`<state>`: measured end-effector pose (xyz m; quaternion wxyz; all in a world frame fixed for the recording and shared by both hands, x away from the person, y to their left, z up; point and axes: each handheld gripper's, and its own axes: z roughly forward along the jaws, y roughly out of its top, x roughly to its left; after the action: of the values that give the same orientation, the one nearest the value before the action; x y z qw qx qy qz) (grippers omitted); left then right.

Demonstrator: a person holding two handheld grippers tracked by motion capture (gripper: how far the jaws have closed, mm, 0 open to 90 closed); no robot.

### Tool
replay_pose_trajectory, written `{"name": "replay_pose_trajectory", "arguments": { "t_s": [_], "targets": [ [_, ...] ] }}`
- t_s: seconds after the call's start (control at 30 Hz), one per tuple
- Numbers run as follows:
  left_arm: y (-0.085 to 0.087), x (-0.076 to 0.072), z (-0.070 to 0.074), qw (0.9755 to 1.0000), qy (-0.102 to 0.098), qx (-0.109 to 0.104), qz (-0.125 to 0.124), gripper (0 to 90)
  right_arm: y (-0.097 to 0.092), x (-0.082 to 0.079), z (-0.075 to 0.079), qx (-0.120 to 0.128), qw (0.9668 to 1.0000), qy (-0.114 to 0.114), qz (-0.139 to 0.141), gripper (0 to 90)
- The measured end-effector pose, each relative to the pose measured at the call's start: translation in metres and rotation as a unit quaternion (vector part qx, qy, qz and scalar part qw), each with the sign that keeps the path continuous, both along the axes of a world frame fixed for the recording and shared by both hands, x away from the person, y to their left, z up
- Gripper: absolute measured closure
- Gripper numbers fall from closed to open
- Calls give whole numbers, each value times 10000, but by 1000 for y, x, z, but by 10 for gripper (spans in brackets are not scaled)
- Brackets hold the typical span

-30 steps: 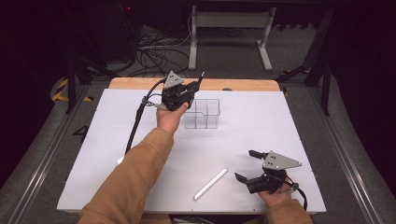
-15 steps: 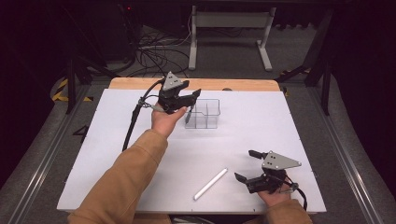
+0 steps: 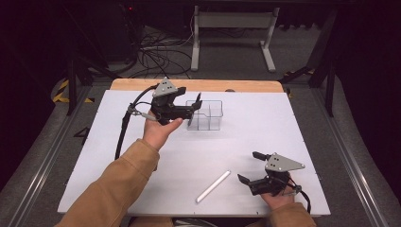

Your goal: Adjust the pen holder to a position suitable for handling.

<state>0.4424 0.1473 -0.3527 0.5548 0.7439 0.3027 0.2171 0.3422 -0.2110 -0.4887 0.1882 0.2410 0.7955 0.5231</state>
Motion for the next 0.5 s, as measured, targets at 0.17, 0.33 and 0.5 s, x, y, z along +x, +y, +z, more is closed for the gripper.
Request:
{"name": "replay_pose_trajectory", "arguments": {
  "t_s": [0.17, 0.33, 0.5],
  "targets": [
    [2, -14, 2, 9999, -3, 58, -141, 202, -1, 0, 0, -6, 10000, 3, -20, 34],
    [1, -29, 3, 9994, 4, 194, -299, 199, -1, 0, 0, -37, 10000, -7, -29, 34],
    [3, -35, -1, 9982, 307, 178, -479, 199, -2, 0, 0, -48, 10000, -18, -55, 34]
  ]
}}
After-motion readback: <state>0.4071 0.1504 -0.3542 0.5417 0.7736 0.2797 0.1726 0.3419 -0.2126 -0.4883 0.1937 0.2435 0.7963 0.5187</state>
